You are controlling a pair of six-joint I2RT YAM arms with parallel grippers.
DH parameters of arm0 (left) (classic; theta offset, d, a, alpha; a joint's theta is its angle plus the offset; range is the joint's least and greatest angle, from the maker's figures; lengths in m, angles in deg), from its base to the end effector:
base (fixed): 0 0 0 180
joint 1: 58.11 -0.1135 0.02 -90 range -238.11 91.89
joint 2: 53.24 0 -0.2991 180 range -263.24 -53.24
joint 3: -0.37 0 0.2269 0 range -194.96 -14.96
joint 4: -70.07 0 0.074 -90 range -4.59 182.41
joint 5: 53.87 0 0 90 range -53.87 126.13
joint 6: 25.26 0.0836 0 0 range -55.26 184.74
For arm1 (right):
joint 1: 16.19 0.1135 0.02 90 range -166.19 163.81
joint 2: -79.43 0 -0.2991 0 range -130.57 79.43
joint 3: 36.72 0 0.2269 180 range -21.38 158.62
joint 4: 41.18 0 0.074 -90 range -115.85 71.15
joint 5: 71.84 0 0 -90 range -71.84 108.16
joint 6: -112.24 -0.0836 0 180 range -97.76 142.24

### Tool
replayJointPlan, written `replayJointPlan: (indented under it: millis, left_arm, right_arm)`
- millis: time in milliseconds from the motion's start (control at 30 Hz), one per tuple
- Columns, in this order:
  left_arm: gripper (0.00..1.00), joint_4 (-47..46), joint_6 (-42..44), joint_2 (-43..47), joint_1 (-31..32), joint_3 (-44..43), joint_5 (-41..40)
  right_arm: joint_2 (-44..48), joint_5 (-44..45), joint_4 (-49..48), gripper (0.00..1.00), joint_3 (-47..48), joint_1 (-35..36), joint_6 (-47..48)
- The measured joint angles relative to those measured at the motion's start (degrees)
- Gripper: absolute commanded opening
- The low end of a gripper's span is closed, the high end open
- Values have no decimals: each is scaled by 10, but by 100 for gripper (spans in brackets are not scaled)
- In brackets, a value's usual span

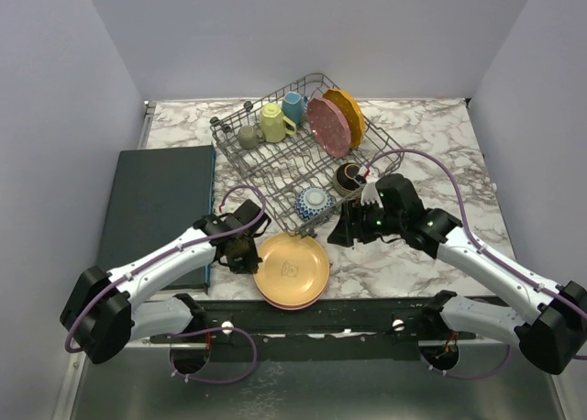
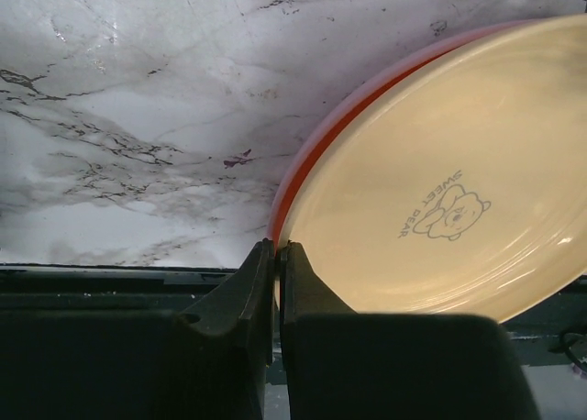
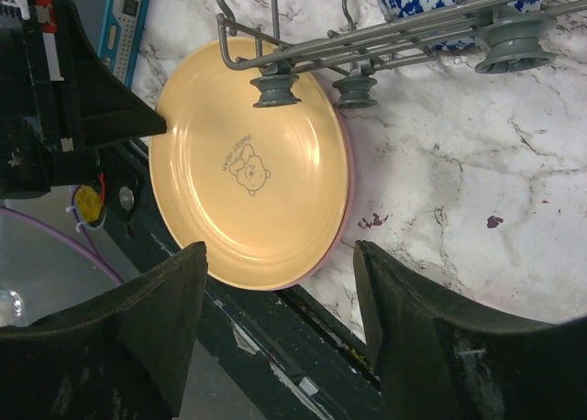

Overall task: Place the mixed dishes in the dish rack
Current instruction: Pick up the plate from the corner of the board.

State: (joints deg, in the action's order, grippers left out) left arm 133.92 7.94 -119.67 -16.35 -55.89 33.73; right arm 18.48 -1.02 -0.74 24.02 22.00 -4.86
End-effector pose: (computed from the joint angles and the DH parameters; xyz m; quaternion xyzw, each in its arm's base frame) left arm 0.1270 -0.1087 0.1961 -0.1325 0.9812 -0.0918 0.1064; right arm 0.1541 0.1562 0.2745 -0.1558 0.8851 0.3495 0.2649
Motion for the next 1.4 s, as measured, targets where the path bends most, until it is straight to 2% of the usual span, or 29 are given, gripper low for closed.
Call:
replayJointPlan:
  millis: [467,1400]
  left_arm:
    - [0,15,15,29,0,-8,14]
    - [0,25,23,57,35,6,116]
  right_arm:
    - [3,0,-10,71,-30,0,-14]
    - [4,-1,-11,71,-37,0,-24]
